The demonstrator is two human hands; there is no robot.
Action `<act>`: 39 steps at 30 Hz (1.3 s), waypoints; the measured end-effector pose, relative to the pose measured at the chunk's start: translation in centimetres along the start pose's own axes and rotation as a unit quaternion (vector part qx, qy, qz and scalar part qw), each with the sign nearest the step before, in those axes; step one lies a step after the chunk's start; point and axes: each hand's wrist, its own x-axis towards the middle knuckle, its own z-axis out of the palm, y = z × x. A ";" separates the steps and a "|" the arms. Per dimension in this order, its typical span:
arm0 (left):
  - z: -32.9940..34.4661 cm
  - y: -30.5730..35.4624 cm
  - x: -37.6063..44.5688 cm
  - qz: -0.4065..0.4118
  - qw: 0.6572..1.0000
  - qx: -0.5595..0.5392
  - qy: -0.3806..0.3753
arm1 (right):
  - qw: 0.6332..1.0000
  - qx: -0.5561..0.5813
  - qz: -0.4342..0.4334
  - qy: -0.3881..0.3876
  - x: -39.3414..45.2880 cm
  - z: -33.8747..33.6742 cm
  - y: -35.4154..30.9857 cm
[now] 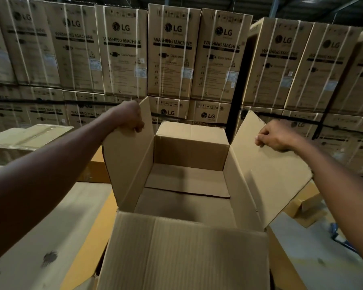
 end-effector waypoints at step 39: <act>15.0 -7.8 -4.4 0.024 0.996 -0.057 -0.060 | 0.997 0.008 0.030 -0.077 -2.8 14.3 4.4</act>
